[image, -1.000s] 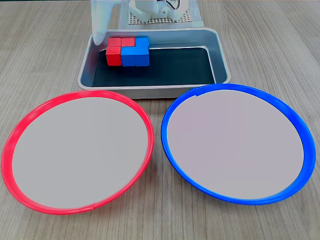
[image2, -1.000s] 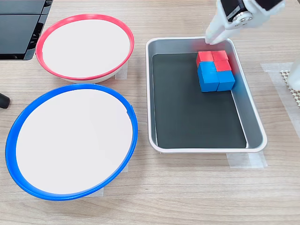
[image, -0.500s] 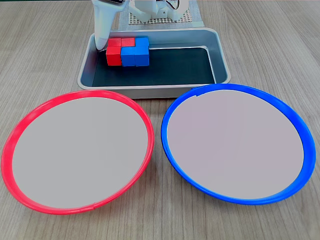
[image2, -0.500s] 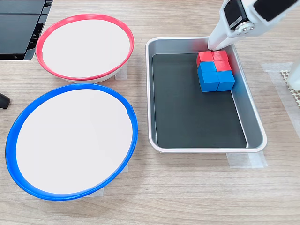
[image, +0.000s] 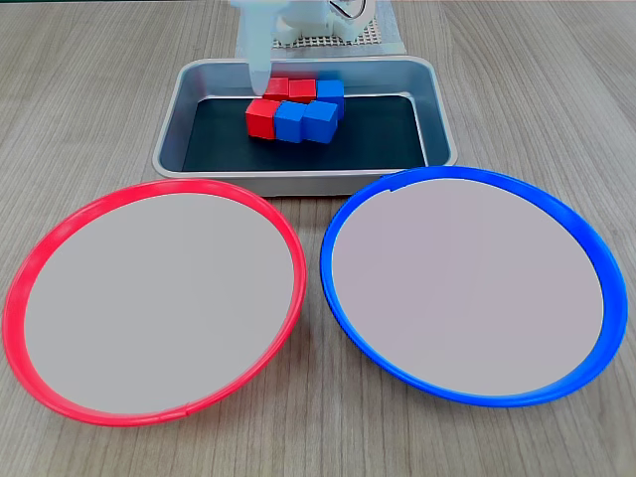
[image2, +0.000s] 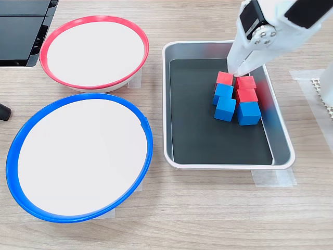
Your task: Move six blocks tray to matching dishes
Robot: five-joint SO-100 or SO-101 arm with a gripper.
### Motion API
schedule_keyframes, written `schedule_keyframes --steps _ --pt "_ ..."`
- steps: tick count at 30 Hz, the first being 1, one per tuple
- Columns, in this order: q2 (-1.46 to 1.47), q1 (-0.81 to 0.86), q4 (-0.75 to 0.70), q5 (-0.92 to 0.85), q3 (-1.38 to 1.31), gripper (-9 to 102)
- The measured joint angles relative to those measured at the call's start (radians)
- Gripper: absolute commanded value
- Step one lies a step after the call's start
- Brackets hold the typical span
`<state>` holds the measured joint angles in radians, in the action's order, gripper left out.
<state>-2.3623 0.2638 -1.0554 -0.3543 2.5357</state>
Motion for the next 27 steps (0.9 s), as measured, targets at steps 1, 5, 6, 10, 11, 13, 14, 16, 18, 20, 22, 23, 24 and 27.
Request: schedule_keyframes --steps 1,5,6,10,11,13,14,16,18,20,22,23,24,27 --pt "0.006 -0.009 -0.014 0.021 -0.021 -1" --pt "0.018 -0.035 -0.015 0.031 -0.084 0" --pt "0.018 -0.029 -0.015 0.015 -0.089 0" --pt "0.011 0.02 -0.14 -0.299 -0.163 0" --pt "0.012 0.052 -0.155 -0.387 -0.164 0" --pt "0.035 0.107 -0.153 -0.503 -0.164 0" --pt "0.054 0.11 -0.153 -0.546 -0.163 0" --pt "0.094 0.121 -0.15 -0.612 -0.163 0" --pt "0.13 0.141 -0.146 -0.69 -0.163 0" --pt "0.169 0.149 -0.121 -0.769 -0.163 0" --pt "0.199 0.164 -0.091 -0.821 -0.163 0" --pt "0.207 0.163 -0.083 -0.862 -0.158 0" --pt "0.215 0.156 -0.074 -0.894 -0.15 0" --pt "0.219 0.161 -0.021 -0.994 -0.1 0"
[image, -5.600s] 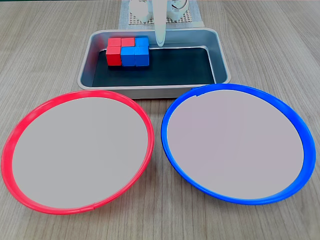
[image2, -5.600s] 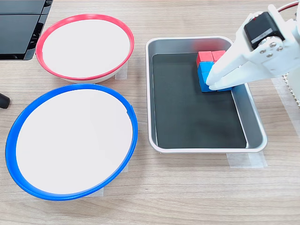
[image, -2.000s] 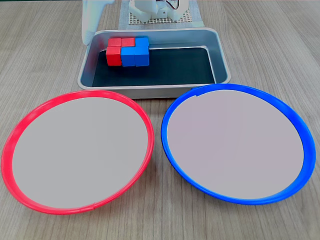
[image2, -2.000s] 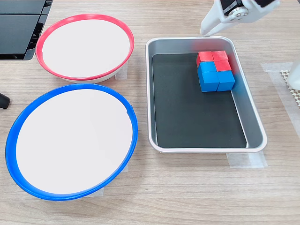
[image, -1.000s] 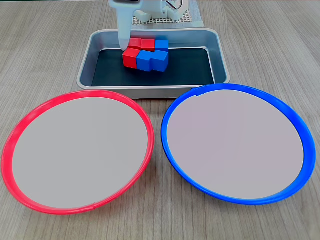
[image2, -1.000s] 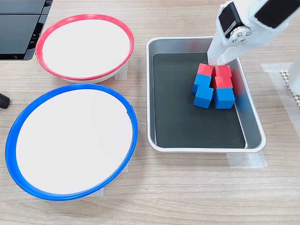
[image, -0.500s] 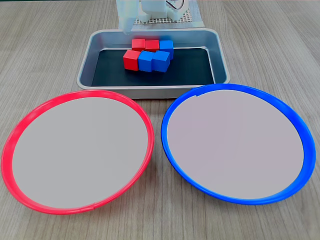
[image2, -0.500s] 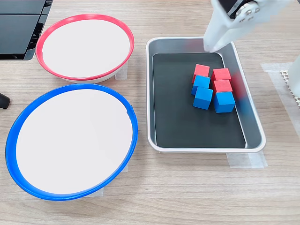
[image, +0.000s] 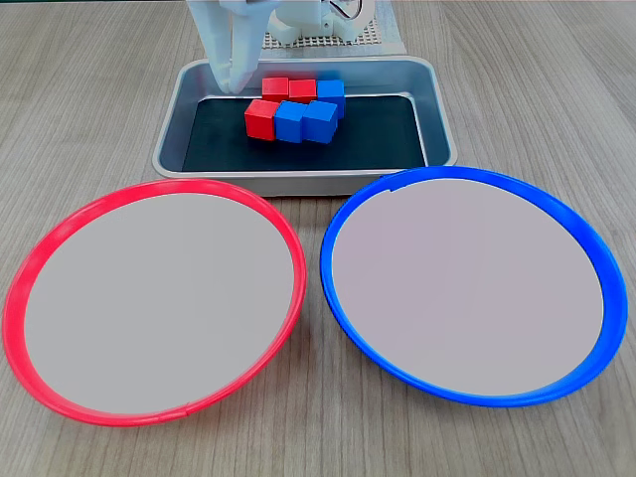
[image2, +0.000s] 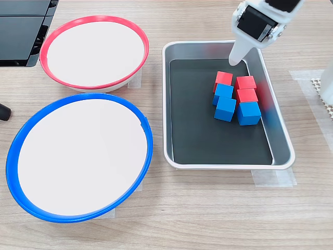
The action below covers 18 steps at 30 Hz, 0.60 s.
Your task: Move six blocks tray to matching dishes
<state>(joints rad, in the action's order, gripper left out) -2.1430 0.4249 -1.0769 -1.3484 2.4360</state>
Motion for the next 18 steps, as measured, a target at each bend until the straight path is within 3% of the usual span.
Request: schedule_keyframes --steps 7,11,18 --pt "0.006 -0.026 0.164 -0.063 0.124 0" --pt "0.006 -0.17 0.225 0.179 0.132 0" --pt "0.006 -0.318 0.23 0.379 0.077 0"
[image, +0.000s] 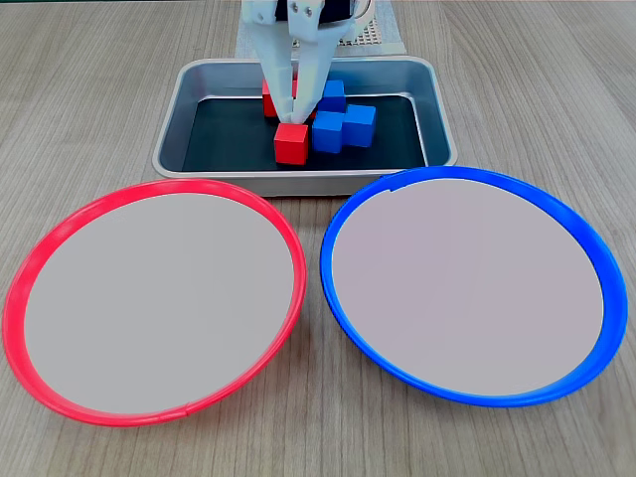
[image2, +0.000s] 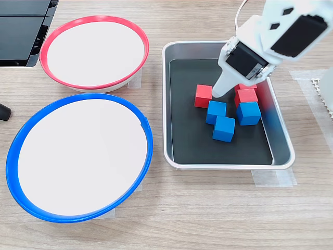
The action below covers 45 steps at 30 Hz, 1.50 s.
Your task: Move six blocks tray to matching dishes
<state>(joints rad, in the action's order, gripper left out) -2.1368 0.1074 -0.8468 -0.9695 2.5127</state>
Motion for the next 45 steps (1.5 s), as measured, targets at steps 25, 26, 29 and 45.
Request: schedule_keyframes --steps 25,26,29,45 --pt "0.367 0.048 -0.241 -0.17 -0.39 23" --pt "0.374 0.048 -0.241 -0.201 -0.394 22" --pt "0.388 0.048 -0.241 -0.328 -0.4 21" --pt "0.368 0.12 -0.313 -0.469 -0.451 0"
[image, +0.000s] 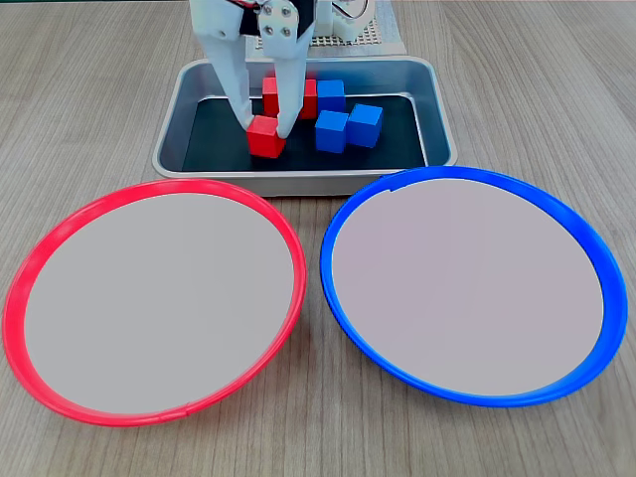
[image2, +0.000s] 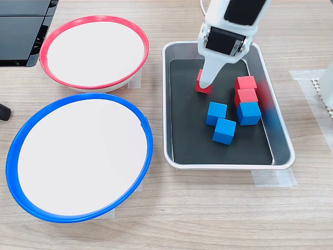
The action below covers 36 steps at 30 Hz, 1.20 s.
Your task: Move six blocks tray to matching dishes
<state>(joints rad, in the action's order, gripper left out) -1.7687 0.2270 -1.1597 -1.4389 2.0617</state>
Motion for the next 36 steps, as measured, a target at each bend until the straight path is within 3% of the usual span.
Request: schedule_keyframes --steps 4,6,11,15,19,23,29,32,36 --pt "0.029 -0.02 -0.202 0.161 -0.259 0" --pt "0.101 -0.021 -0.216 0.295 -0.436 0" --pt "0.426 0.017 -0.089 0.572 -0.821 0" --pt "0.607 0.008 0.018 0.609 -0.948 8" --pt "0.627 0.015 0.066 0.611 -0.927 19" --pt "0.566 0.014 0.017 0.541 -0.833 0" --pt "0.319 0.015 -0.229 0.255 -0.643 0" --pt "0.149 0.015 -0.324 0.124 -0.451 10" --pt "0.029 -0.063 -0.302 0.158 -0.222 18"
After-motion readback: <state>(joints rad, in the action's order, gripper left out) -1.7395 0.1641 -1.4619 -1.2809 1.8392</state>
